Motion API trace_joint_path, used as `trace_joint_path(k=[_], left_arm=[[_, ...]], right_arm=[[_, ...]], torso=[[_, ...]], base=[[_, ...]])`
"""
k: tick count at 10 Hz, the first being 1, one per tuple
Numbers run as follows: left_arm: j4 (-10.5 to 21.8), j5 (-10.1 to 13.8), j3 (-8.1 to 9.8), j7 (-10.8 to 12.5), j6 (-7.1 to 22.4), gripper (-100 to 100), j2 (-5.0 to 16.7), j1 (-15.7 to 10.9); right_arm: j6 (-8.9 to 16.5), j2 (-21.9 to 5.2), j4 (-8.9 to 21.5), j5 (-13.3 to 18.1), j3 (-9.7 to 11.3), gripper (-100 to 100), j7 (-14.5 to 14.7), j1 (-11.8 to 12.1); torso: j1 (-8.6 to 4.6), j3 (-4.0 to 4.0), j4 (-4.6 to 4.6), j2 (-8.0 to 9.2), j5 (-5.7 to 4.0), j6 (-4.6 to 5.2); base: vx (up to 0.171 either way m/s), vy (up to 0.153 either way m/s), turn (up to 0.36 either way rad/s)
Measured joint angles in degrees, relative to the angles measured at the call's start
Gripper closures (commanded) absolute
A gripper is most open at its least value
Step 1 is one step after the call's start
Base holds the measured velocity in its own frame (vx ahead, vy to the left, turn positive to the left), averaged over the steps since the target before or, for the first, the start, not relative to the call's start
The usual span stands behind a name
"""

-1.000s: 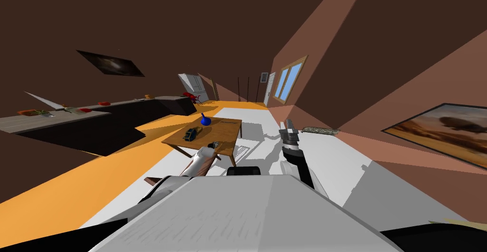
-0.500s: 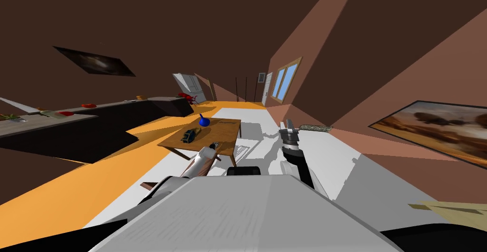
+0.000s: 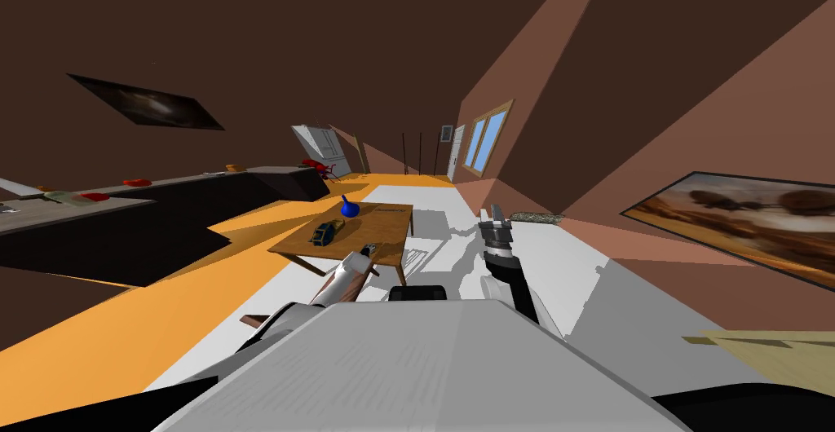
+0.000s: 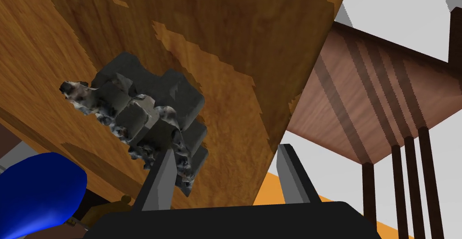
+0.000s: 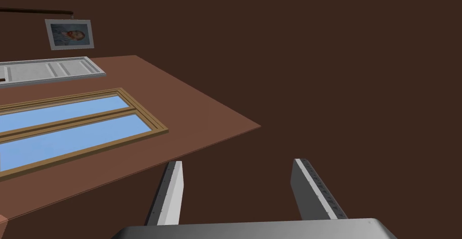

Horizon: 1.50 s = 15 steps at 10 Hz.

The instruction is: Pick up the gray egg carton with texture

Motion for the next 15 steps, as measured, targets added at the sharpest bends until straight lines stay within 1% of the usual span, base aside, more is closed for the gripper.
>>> trace_joint_path(k=[3, 4, 5, 7, 8, 9, 10, 11, 12, 13, 15], left_arm=[[0.0, 0.0, -0.01, 0.0, 0.0, 100, 0.0, 0.0], [-0.1, 0.0, 0.01, 0.0, -0.1, 0, 0.0, -0.1], [-0.2, 0.0, 0.04, 0.0, -0.2, 100, 0.1, -0.3], [0.9, 1.5, 1.38, -2.6, -0.9, 100, 0.2, -0.8], [1.2, 2.7, 2.36, -4.1, -1.2, 100, 0.2, -0.9], [1.3, 3.4, 2.91, -5.7, -1.3, 100, 0.3, -0.9], [1.2, 3.6, 3.07, -6.9, -1.3, 100, 0.2, -0.8], [1.7, 4.7, 3.94, -8.3, -1.7, 100, 0.3, -1.2], [1.9, 5.3, 4.49, -10.0, -2.0, 100, 0.4, -1.2], [1.8, 5.5, 4.66, -11.1, -1.9, 100, 0.4, -1.2], [2.3, 7.2, 6.07, -14.2, -2.4, 100, 0.5, -1.6]], right_arm=[[0.0, 0.0, 0.0, 0.0, 0.0, 0, 0.0, 0.0], [0.0, 0.0, 0.0, 0.0, 0.0, 0, 0.0, 0.0], [0.0, 0.0, 0.0, 0.0, 0.0, 0, 0.0, 0.0], [0.0, 0.0, 0.0, 0.0, 0.0, 0, 0.0, 0.0], [0.0, 0.0, 0.0, 0.0, 0.0, 0, 0.0, 0.0], [0.0, 0.0, 0.0, 0.0, 0.0, 0, 0.0, 0.0], [0.0, 0.0, 0.0, 0.0, 0.0, 0, 0.0, 0.0], [0.0, 0.0, 0.0, 0.0, 0.0, 0, 0.0, 0.0], [0.0, 0.0, 0.0, 0.0, 0.0, 0, 0.0, 0.0], [0.0, 0.0, 0.0, 0.0, 0.0, 0, 0.0, 0.0], [0.0, 0.0, 0.0, 0.0, 0.0, 0, 0.0, 0.0]], torso=[[0.05, -0.09, -0.02, -0.16, 0.03, 0.05], [0.07, -0.14, -0.12, -0.17, 0.08, 0.01], [0.12, -0.21, -0.23, -0.19, 0.16, -0.04], [0.03, -0.38, -0.46, -0.29, 0.24, -0.17], [-0.01, -0.41, -0.50, -0.34, 0.26, -0.20], [0.04, -0.42, -0.50, -0.34, 0.27, -0.16], [0.18, -0.39, -0.49, -0.30, 0.30, -0.14], [0.18, -0.40, -0.50, -0.30, 0.28, -0.22], [0.16, -0.41, -0.50, -0.32, 0.29, -0.18], [0.22, -0.40, -0.50, -0.31, 0.31, -0.15], [0.14, -0.42, -0.52, -0.33, 0.29, -0.18]], base=[[0.000, 0.000, 0.000], [0.007, 0.002, -0.011], [0.035, -0.050, 0.141], [0.032, -0.079, 0.113], [0.028, -0.070, 0.083], [0.007, -0.025, -0.003], [0.011, -0.038, 0.117], [0.019, -0.046, 0.086], [0.011, -0.021, -0.002], [0.016, -0.041, 0.110], [0.022, -0.063, 0.100]])
